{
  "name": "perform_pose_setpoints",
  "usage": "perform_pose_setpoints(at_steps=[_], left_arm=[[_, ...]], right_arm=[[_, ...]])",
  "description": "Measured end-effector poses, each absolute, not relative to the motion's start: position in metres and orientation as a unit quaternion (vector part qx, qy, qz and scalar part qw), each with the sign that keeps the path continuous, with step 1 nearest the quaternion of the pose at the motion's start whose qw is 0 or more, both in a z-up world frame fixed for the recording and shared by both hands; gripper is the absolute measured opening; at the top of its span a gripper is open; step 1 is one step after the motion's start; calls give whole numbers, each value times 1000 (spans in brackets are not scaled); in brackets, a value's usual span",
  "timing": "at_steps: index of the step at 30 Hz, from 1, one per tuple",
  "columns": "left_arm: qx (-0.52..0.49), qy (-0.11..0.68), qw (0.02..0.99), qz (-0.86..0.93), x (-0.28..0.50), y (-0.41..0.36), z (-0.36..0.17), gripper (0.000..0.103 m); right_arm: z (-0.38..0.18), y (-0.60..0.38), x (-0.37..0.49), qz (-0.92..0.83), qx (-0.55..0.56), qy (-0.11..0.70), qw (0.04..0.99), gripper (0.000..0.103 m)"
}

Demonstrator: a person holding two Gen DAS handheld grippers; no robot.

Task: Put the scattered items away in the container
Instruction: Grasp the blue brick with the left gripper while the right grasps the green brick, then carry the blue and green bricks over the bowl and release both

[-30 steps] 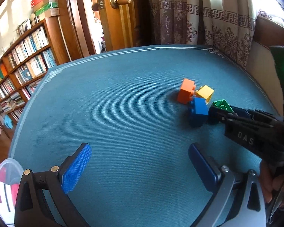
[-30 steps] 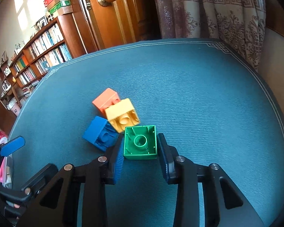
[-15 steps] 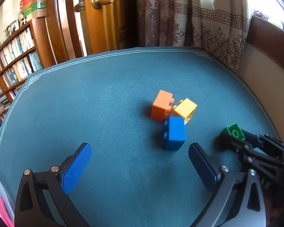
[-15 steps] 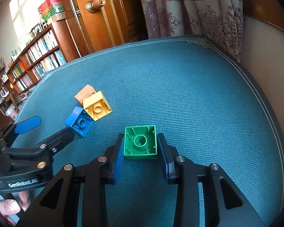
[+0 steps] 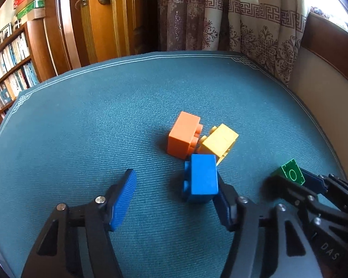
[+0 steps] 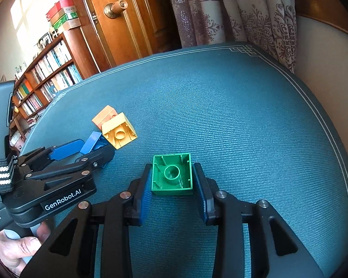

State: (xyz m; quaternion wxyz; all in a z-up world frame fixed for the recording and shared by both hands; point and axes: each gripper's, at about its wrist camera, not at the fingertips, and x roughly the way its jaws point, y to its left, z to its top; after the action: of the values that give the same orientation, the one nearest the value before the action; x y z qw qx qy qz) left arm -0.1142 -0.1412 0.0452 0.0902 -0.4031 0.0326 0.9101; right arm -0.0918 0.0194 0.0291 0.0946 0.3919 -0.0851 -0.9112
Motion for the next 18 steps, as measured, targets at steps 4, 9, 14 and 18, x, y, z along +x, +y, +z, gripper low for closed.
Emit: perform_pose_setpoints(at_steps=[4, 9, 14, 18], left_arm=[[-400, 32, 100, 911, -114, -142, 45, 44], [-401, 24, 104, 910, -110, -144, 46, 26], [-399, 17, 99, 911, -99, -150, 50, 26], [-396, 16, 92, 914, -90, -156, 55, 26]], right_arm=[[29, 20, -92, -911, 392, -85, 94, 36], [30, 20, -93, -911, 392, -86, 95, 36], [30, 20, -93, -911, 392, -86, 95, 36], [30, 21, -94, -911, 392, -86, 95, 36]])
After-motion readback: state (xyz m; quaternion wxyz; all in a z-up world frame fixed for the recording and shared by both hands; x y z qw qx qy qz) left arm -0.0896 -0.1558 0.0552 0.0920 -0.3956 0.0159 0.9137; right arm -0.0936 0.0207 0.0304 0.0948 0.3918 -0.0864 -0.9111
